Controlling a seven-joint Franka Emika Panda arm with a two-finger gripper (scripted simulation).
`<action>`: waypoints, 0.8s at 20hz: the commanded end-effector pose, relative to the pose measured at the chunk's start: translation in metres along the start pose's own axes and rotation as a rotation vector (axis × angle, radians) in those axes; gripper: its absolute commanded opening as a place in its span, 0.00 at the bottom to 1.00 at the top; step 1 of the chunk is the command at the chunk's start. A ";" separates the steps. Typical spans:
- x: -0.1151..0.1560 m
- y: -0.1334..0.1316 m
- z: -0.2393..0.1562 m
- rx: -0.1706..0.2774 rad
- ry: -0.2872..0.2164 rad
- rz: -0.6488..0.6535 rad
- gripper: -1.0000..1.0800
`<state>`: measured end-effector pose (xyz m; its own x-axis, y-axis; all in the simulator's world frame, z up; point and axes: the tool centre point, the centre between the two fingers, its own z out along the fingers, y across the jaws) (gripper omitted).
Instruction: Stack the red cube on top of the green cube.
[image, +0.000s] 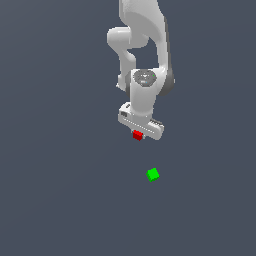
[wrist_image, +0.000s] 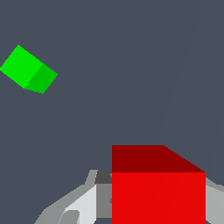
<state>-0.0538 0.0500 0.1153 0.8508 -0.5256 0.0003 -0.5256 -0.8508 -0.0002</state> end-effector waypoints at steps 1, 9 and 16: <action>0.001 -0.002 0.001 0.000 0.000 0.000 0.00; 0.015 -0.020 0.008 0.000 0.000 0.000 0.00; 0.037 -0.050 0.019 0.001 0.000 0.000 0.00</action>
<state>-0.0045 0.0696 0.0985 0.8509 -0.5254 -0.0004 -0.5254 -0.8509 -0.0004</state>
